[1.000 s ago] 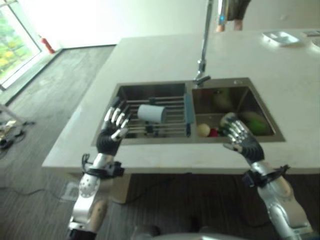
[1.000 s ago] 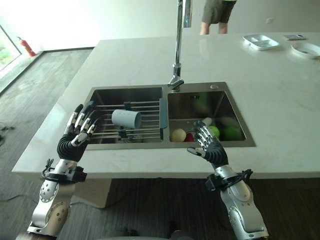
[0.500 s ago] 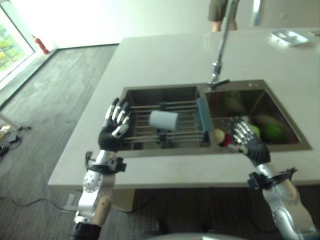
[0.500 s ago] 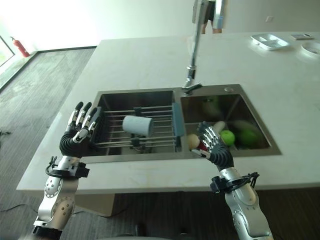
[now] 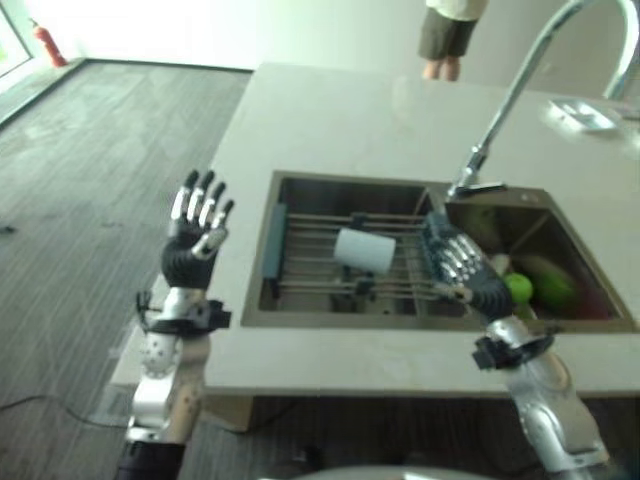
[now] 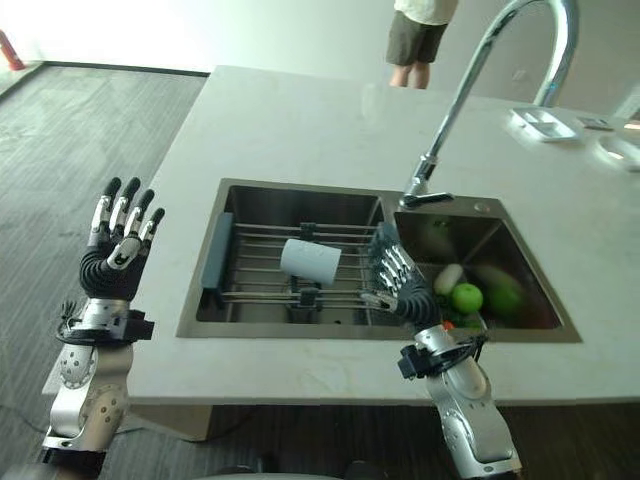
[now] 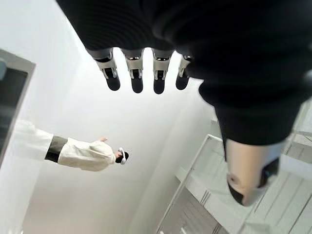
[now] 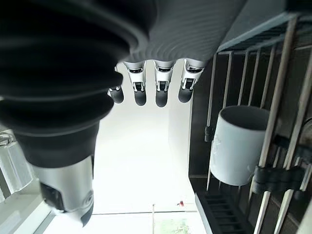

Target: Place the dishes in the dishwasher.

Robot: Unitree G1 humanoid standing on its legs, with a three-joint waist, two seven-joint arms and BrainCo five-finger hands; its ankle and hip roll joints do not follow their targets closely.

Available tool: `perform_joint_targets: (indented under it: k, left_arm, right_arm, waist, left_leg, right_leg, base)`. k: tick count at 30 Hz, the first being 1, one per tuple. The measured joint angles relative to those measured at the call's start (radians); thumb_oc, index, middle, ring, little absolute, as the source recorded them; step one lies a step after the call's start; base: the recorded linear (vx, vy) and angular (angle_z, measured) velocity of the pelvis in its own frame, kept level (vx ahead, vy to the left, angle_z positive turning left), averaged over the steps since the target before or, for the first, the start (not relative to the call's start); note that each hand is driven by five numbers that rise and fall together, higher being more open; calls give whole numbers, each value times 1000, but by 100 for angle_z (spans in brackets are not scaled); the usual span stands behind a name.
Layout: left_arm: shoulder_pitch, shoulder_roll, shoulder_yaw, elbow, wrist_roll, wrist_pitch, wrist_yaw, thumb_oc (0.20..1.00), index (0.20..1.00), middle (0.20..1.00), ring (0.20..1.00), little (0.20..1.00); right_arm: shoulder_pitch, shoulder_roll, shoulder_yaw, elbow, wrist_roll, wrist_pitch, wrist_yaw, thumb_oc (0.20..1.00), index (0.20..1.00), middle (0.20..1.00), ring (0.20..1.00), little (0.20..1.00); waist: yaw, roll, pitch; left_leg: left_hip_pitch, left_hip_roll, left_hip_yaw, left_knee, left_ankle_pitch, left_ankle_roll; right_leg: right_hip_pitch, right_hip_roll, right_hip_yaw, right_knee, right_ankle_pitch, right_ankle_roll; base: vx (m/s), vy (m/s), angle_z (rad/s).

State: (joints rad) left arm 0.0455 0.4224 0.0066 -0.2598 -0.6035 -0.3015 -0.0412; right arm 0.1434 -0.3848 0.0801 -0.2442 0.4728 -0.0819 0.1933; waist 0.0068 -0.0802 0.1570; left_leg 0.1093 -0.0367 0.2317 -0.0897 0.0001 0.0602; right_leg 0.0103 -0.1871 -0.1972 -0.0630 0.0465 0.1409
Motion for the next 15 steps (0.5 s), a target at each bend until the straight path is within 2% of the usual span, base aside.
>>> perform_joint_targets:
  k: [2, 3, 4, 6, 9, 11, 15]
  left_arm:
    - [15, 21, -17, 4, 45, 0, 0, 1000, 1000, 1000, 1000, 1000]
    - [34, 26, -6, 2, 67, -1, 13, 1000, 1000, 1000, 1000, 1000]
    - [45, 15, -9, 1, 83, -1, 33, 1000, 1000, 1000, 1000, 1000]
    - [58, 13, -5, -16, 127, -11, 48, 1000, 1000, 1000, 1000, 1000]
    - [51, 16, -7, -18, 236, -17, 52, 1000, 1000, 1000, 1000, 1000]
    - [41, 35, -4, -17, 328, -16, 75, 1000, 1000, 1000, 1000, 1000]
    - [10, 100, 2, -17, 507, -11, 128, 1000, 1000, 1000, 1000, 1000]
  right_arm:
    - [1, -1, -1, 2, 1, 0, 8, 1000, 1000, 1000, 1000, 1000]
    - [3, -1, 0, 2, 1, 0, 8, 1000, 1000, 1000, 1000, 1000]
    - [3, -10, -1, 4, 1, 1, 6, 1000, 1000, 1000, 1000, 1000]
    - [-11, -40, -1, 3, 1, 1, -1, 1000, 1000, 1000, 1000, 1000]
    - [-20, -57, -17, -1, 2, 2, -18, 1000, 1000, 1000, 1000, 1000]
    - [-20, -59, -18, 0, 8, 8, -27, 1000, 1000, 1000, 1000, 1000]
    - [-20, -59, -16, -1, 19, 17, -35, 1000, 1000, 1000, 1000, 1000]
  waist:
    - [-22, -11, -7]
    - [-24, -20, -11]
    - [-22, -10, -12]
    - [-21, 29, -24]
    - [-22, 56, -29]
    - [-29, 82, -36]
    - [-29, 110, -52]
  left_leg:
    - [-2, 2, -6, -6, -3, -9]
    - [11, 5, -9, -5, -1, -33]
    - [25, 21, -17, 0, 0, -55]
    - [34, 82, -30, 0, 13, -84]
    - [50, 129, -35, 0, 14, -94]
    - [51, 144, -40, 0, 11, -109]
    - [49, 145, -52, -1, 8, -111]
  right_leg:
    - [-15, -18, 60, -24, 54, 0]
    - [-6, -18, 73, -30, 71, -12]
    - [7, 1, 74, -30, 100, -5]
    - [23, 66, 59, -30, 83, -36]
    - [41, 113, 51, -25, 69, -67]
    - [46, 127, 49, -26, 52, -71]
    - [47, 125, 42, -26, 52, -72]
  base:
    - [107, -228, 11]
    - [88, -235, 9]
    - [88, -183, 5]
    - [105, -191, 4]
    - [71, -115, -1]
    - [80, -124, -2]
    - [28, -64, 7]
